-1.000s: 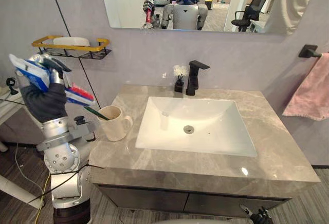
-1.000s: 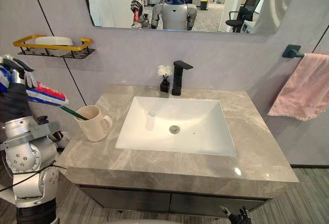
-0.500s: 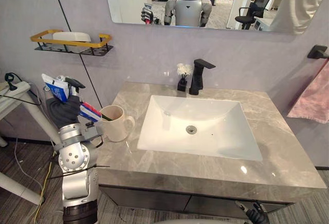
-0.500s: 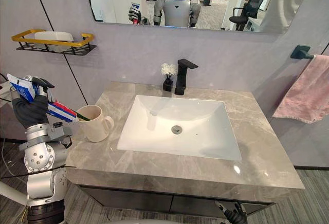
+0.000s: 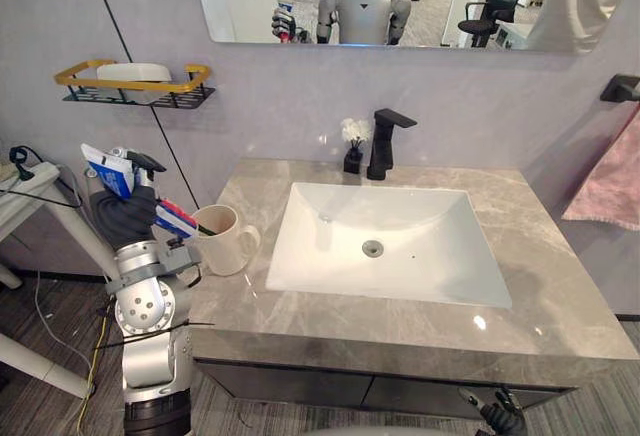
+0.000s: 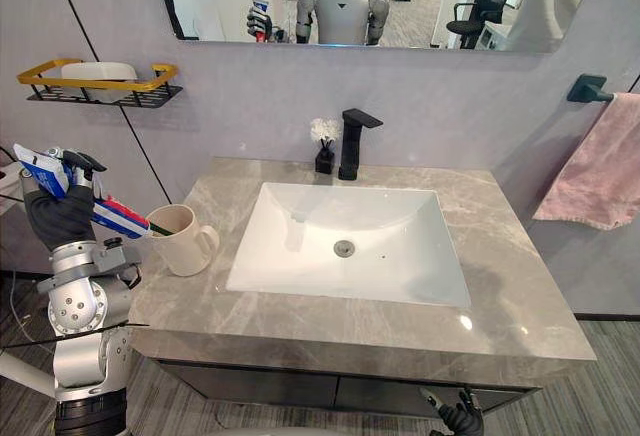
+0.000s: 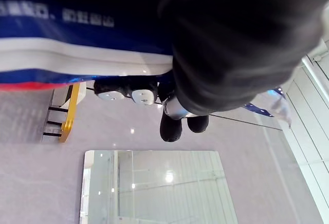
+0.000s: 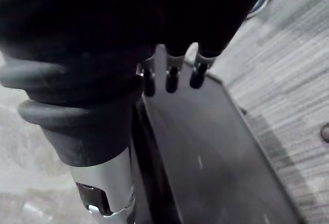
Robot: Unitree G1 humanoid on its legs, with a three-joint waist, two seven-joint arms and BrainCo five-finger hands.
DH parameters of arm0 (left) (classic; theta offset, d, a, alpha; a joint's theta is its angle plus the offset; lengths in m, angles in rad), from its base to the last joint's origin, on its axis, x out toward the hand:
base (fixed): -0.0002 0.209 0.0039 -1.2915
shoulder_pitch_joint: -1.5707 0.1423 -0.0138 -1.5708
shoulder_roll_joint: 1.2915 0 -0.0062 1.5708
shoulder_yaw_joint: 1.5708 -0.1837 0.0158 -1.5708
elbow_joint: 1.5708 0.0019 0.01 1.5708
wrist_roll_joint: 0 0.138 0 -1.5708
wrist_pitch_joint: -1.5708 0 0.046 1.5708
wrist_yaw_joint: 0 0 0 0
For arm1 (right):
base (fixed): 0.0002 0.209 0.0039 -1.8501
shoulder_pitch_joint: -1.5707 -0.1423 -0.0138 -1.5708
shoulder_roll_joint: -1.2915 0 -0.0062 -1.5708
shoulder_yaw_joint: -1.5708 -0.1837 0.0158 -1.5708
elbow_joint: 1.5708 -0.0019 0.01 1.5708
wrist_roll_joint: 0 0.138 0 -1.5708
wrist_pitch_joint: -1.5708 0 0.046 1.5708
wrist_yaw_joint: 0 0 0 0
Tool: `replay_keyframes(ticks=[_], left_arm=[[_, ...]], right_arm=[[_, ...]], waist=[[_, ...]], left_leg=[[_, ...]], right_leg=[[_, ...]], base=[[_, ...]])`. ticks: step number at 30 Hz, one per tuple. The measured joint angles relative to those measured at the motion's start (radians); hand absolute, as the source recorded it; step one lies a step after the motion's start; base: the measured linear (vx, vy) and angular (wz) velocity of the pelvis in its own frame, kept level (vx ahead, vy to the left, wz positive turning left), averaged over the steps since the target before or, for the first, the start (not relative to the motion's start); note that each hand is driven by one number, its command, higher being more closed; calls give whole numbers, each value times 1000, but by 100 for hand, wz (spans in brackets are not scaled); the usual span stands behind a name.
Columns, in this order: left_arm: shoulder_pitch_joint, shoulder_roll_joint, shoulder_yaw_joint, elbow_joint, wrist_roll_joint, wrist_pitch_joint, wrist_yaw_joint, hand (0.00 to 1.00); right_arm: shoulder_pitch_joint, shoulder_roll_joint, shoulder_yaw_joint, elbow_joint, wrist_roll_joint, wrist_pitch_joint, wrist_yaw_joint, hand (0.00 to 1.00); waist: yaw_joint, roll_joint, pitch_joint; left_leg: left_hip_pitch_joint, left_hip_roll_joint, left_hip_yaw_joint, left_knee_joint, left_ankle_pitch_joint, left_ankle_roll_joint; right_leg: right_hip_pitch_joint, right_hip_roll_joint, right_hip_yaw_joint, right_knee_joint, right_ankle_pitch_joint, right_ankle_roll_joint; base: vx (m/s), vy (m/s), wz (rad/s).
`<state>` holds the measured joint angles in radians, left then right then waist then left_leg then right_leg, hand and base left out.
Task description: Organize washtable
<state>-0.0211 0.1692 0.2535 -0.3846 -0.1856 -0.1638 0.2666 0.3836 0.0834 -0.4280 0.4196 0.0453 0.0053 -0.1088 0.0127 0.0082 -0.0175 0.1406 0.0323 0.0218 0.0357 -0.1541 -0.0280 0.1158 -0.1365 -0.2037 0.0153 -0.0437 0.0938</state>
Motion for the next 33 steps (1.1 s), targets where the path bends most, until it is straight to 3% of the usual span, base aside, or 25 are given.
replay_keyframes(ticks=[17, 32, 33], left_arm=[[-41, 23, -56, 6, 6, 4, 0, 100], [-81, 23, -60, 133, -1, 35, 1, 100], [-85, 23, -65, 133, -1, 35, 1, 0]], right_arm=[[-2, -1, 1, 0, -9, 0, 3, 0], [7, 0, 25, 0, -9, 0, 3, 0], [8, 0, 26, 0, -9, 0, 3, 0]], waist=[[-5, 7, 2], [-29, 7, 2], [-29, 7, 2]], left_leg=[[0, -8, -1, -2, 0, 0], [-4, -9, 14, -11, 2, 3], [-4, -8, 17, -12, 2, 3]], right_leg=[[0, -1, 1, -4, 0, 0], [-16, 0, 15, -11, 0, 0], [-17, 0, 17, -12, 0, 0]], base=[[0, 0, 0], [3, -3, -2], [0, -4, -4]])
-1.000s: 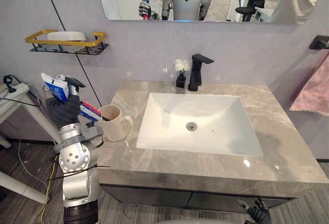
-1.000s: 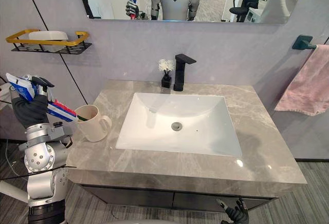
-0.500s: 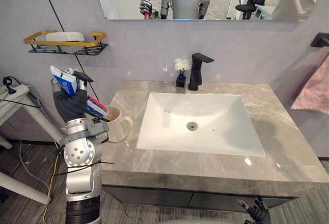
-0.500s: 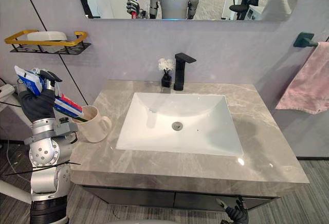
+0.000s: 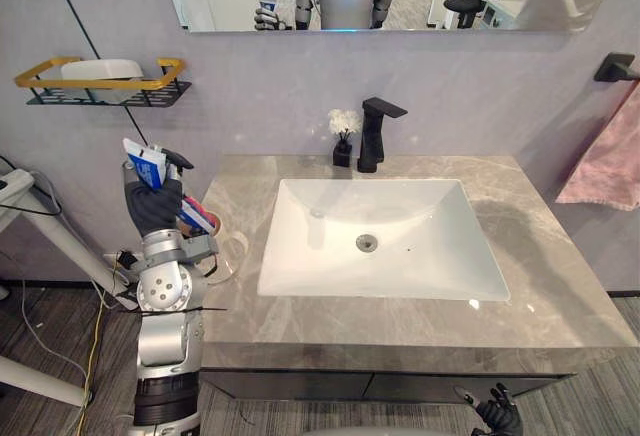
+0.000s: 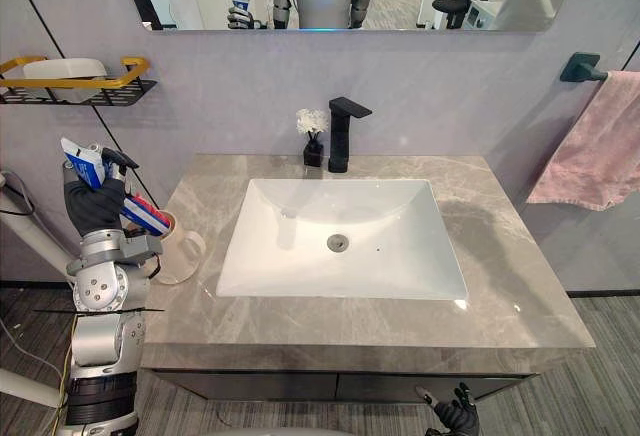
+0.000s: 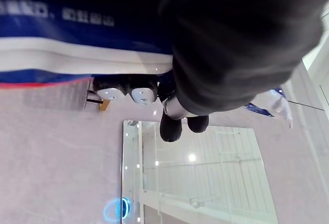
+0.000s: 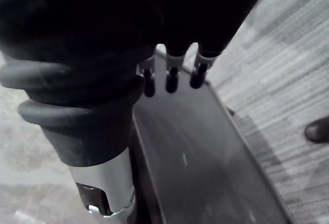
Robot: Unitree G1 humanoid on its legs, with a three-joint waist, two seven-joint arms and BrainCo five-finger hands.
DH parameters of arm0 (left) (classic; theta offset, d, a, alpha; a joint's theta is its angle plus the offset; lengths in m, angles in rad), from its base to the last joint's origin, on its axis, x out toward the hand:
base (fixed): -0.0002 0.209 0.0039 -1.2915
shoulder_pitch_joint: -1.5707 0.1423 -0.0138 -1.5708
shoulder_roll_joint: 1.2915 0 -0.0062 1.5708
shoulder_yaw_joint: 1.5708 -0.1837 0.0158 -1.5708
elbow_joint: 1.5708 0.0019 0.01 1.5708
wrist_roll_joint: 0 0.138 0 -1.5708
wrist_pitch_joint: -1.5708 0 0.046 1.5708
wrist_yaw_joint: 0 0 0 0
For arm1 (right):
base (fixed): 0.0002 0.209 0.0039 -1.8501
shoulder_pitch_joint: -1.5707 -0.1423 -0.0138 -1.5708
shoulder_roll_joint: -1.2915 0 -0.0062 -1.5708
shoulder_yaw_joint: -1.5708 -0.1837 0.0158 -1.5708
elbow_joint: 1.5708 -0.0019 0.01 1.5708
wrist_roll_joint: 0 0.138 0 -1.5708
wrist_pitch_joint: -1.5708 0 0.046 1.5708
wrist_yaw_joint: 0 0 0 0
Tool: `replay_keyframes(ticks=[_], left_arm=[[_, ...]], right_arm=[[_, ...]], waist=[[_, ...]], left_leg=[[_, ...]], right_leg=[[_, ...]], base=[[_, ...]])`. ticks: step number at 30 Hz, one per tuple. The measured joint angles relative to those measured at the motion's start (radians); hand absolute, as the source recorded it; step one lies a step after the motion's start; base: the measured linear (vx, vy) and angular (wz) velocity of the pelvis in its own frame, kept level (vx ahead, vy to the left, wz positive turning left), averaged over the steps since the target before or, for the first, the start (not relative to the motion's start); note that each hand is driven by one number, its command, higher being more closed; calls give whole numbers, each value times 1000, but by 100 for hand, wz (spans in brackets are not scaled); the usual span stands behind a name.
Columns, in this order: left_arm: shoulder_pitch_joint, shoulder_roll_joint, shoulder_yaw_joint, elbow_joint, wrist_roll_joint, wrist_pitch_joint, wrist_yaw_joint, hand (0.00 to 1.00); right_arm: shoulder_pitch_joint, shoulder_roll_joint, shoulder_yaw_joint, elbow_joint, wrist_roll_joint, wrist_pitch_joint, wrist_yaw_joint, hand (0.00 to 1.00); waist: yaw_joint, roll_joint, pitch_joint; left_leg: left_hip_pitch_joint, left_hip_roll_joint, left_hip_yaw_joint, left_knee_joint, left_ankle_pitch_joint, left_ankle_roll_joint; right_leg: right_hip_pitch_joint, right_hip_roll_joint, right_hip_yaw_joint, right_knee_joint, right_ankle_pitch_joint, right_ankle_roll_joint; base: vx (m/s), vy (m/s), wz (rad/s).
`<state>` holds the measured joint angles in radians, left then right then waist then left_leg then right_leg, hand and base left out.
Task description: Organize washtable
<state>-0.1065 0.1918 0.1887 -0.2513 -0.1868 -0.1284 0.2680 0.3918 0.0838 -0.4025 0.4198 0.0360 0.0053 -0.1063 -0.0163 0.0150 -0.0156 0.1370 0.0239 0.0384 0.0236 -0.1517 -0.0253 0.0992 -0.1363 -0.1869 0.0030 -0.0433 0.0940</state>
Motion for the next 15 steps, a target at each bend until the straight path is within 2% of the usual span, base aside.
replay_keyframes(ticks=[7, 15], left_arm=[[0, -1, -2, 70, 0, 13, 0, 0], [1, -14, 0, 75, 2, 16, 1, 0]], right_arm=[[9, 5, 17, 0, 0, 0, -1, 0], [17, 6, 22, -1, -8, 0, 0, 0]], waist=[[-1, 0, 0], [1, 0, 0]], left_leg=[[3, 6, 22, -7, 0, -1], [2, 7, 44, -8, -1, -1]], right_leg=[[-6, 1, 15, -5, 2, 3], [-15, 1, 30, -7, 9, 13]], base=[[-4, -19, -7], [-4, -15, -5]])
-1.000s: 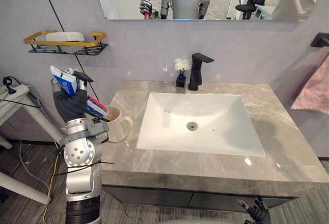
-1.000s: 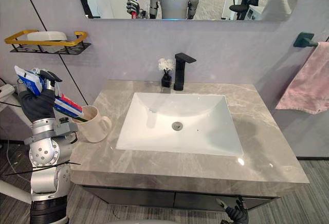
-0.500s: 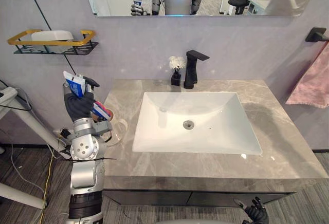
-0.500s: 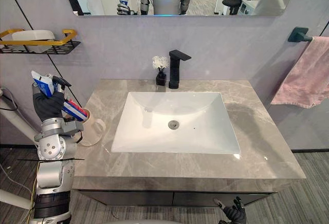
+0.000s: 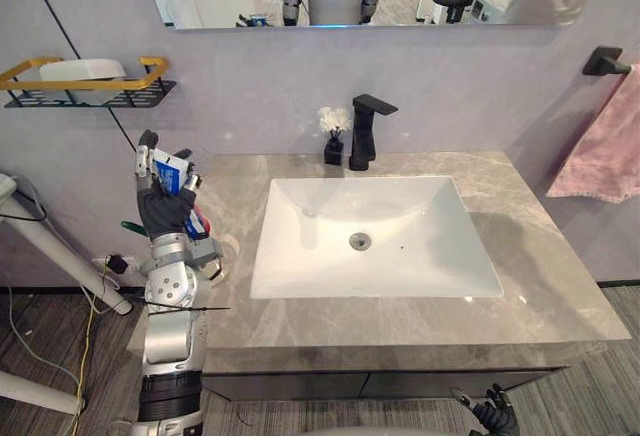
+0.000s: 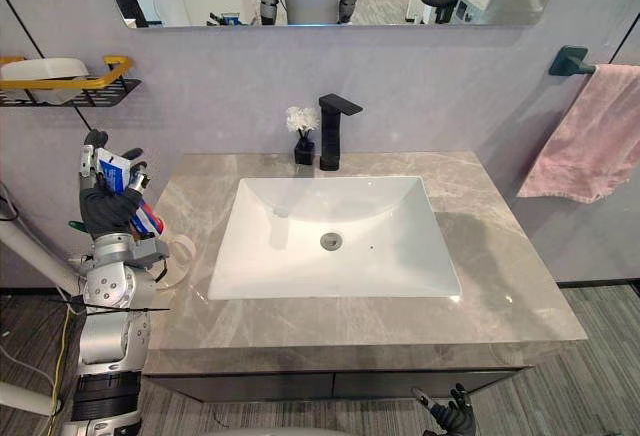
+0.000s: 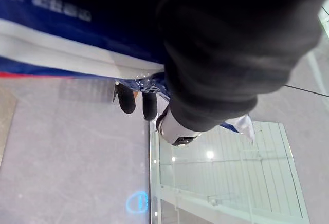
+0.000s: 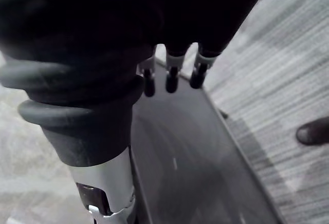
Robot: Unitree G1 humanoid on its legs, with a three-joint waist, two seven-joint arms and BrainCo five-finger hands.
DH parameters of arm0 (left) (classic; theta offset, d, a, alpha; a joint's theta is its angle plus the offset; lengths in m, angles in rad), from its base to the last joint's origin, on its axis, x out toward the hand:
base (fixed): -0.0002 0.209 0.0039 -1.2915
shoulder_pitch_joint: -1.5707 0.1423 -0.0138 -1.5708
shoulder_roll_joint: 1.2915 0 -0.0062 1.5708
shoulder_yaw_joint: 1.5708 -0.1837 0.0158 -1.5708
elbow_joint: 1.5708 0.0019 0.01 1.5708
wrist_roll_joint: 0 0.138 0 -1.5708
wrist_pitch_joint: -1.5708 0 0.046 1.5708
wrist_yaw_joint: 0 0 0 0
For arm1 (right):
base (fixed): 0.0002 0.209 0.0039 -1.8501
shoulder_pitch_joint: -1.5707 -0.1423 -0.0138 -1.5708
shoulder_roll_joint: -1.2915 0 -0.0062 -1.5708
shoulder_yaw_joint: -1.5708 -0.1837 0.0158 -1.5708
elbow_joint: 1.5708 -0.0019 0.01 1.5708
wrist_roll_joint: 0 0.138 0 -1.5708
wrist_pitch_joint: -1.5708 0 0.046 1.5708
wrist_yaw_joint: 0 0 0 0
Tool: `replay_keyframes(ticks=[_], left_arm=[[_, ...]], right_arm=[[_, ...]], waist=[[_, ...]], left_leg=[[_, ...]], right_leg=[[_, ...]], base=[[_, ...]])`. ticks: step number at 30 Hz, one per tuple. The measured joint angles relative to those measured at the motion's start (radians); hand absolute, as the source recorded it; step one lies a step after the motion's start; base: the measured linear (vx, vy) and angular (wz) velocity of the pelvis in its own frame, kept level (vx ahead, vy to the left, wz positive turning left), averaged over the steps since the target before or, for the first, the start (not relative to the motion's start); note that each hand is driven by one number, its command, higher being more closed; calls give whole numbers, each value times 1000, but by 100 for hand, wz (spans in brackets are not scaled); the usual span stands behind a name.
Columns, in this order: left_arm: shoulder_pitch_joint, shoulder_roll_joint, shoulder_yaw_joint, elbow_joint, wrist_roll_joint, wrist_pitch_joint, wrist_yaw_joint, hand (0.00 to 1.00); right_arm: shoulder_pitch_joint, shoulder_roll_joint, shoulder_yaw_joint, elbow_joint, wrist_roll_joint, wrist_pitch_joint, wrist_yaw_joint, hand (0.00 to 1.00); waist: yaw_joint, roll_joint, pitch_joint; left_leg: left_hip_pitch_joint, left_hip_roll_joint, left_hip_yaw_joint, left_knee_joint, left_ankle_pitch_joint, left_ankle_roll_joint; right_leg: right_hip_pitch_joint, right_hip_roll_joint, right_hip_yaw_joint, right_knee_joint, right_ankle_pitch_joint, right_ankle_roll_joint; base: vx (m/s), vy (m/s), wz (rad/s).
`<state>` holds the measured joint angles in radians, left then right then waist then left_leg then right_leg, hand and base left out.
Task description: Organize washtable
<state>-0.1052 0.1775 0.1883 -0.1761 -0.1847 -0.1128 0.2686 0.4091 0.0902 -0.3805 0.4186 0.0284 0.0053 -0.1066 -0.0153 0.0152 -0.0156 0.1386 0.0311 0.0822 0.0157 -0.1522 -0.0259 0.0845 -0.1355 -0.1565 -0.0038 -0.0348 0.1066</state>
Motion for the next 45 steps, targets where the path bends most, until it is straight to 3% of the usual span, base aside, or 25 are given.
replay_keyframes(ticks=[6, 15, 22, 26, 32, 33, 40, 45], left_arm=[[2, -2, 3, -10, 7, 0, 8, 0], [3, 28, 48, -242, 44, -31, 25, 0], [85, 39, 111, -428, 38, -112, 41, 0], [191, -26, 141, -461, -23, -146, 38, 0], [344, -161, 128, -450, -159, -147, 15, 0], [365, -180, 117, -434, -175, -146, 10, 100], [423, -240, 38, -259, -223, -87, -61, 100], [439, -243, -9, -174, -238, -59, -98, 100]], right_arm=[[12, 1, 26, -11, 0, 0, 2, 0], [10, 0, 23, -12, 0, -1, 5, 0], [-10, 0, 15, -12, 1, -1, 16, 0], [-12, 4, 15, -3, 1, -1, 15, 0], [-13, 7, 19, 30, 9, -1, 15, 0], [-13, 7, 24, 31, 10, 1, 14, 0], [-13, 6, 55, 41, 9, 2, 13, 0], [-11, 6, 68, 41, 9, 2, 10, 0]], waist=[[2, 1, 0], [2, 26, 6], [7, 34, 8], [16, 30, 11], [34, 7, 24], [33, 1, 29], [36, -7, 30], [35, -12, 30]], left_leg=[[0, 0, -1, 1, 0, 0], [8, -4, -23, 2, 0, 0], [4, -8, -49, 0, 2, 2], [4, -16, -60, -10, 11, 9], [-1, -17, -90, -24, 28, 7], [0, -17, -100, -25, 32, 7], [2, -15, -106, -32, 34, 5], [1, -12, -102, -32, 34, 4]], right_leg=[[1, -1, -1, 0, 1, 2], [21, -5, -20, -2, 1, 1], [27, -5, -34, -3, 1, 1], [32, -8, -47, -6, 1, 1], [38, -10, -79, -6, 0, 1], [44, -11, -90, -6, 0, 1], [49, -18, -102, -4, -1, 2], [48, -18, -106, -4, -1, 2]], base=[[-4, -5, 0], [-6, -17, 6], [-28, -38, 7], [-28, -30, 10], [-30, -37, 17], [-41, -44, 26], [-44, -23, 5], [-18, -19, 0]])
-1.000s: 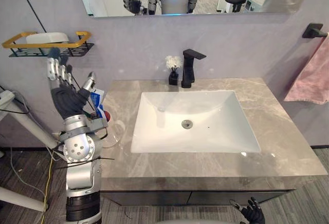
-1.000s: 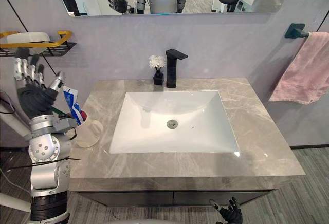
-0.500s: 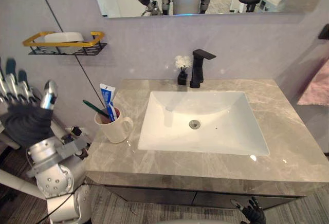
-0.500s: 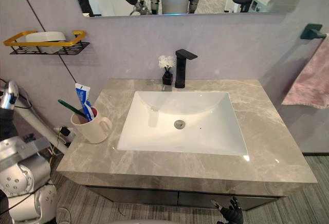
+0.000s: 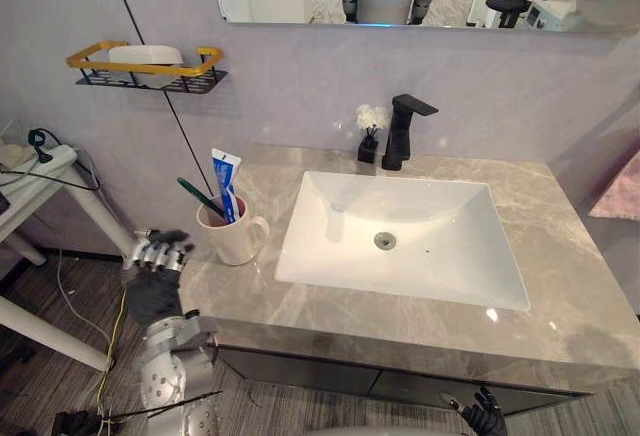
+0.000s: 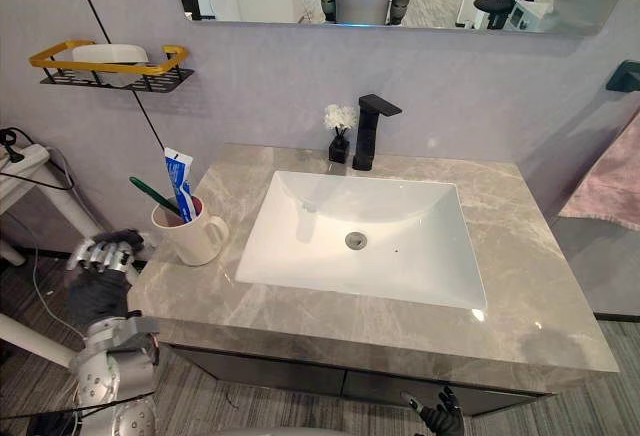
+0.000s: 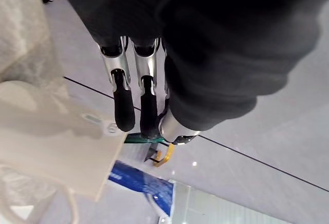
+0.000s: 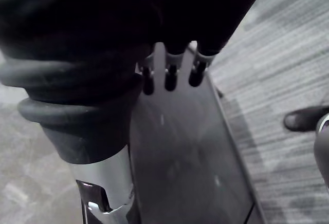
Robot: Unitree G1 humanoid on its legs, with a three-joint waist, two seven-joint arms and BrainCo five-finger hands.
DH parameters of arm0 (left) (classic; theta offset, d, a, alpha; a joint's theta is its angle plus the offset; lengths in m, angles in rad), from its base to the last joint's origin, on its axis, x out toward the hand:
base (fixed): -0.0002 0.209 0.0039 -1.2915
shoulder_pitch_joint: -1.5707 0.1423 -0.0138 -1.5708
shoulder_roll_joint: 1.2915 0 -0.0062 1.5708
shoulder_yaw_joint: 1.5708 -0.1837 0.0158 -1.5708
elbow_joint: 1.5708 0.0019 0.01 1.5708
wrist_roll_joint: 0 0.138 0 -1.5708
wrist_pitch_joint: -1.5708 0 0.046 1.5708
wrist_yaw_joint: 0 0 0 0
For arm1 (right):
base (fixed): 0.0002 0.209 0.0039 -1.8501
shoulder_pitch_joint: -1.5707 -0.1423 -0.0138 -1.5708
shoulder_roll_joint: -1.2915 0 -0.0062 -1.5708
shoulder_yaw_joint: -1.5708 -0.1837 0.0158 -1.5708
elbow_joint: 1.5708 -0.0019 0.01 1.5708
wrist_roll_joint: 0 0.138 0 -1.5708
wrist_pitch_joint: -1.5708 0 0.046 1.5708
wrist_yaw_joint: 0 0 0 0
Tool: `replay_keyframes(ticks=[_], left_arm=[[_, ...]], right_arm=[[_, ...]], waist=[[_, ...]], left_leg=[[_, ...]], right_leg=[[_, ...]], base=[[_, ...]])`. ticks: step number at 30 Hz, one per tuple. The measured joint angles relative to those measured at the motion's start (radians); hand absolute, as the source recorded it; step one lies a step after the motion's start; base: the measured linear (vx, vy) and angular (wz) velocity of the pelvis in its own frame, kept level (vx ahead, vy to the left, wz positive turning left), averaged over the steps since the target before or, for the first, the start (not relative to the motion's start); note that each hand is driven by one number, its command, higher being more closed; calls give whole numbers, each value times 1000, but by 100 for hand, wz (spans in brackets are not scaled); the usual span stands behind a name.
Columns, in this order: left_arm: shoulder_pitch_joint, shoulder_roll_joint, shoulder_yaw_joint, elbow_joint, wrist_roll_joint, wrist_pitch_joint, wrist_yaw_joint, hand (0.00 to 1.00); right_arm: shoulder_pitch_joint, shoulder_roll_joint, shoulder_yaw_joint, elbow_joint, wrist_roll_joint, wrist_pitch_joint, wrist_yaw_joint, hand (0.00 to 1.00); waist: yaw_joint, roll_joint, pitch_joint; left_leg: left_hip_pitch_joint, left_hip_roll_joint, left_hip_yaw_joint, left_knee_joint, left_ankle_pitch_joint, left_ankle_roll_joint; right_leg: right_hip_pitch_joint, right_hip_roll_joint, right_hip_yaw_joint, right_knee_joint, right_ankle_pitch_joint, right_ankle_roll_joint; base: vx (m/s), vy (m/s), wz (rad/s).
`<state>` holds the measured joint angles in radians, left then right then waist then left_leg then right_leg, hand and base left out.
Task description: Organize washtable
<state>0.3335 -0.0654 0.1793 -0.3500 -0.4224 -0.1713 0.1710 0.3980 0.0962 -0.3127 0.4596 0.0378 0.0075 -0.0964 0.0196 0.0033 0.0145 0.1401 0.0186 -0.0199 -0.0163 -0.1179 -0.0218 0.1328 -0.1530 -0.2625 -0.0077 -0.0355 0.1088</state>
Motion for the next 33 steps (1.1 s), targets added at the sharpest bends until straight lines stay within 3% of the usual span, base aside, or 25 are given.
replay_keyframes(ticks=[14, 33], left_arm=[[-1, 3, -99, 136, 4, 33, -19, 100], [-76, 22, -9, 165, 83, 38, -13, 100]], right_arm=[[0, -2, 58, -3, -2, 0, -7, 0], [-2, -2, 60, -4, -14, 0, 13, 0]], waist=[[5, -21, -9], [-3, -13, -24]], left_leg=[[-1, 14, 55, 19, -17, -10], [-1, 20, 93, 22, -20, -10]], right_leg=[[-17, 11, 41, 2, 4, 6], [-34, 18, 78, -1, 8, 10]], base=[[-19, -18, -10], [-10, -15, -5]])
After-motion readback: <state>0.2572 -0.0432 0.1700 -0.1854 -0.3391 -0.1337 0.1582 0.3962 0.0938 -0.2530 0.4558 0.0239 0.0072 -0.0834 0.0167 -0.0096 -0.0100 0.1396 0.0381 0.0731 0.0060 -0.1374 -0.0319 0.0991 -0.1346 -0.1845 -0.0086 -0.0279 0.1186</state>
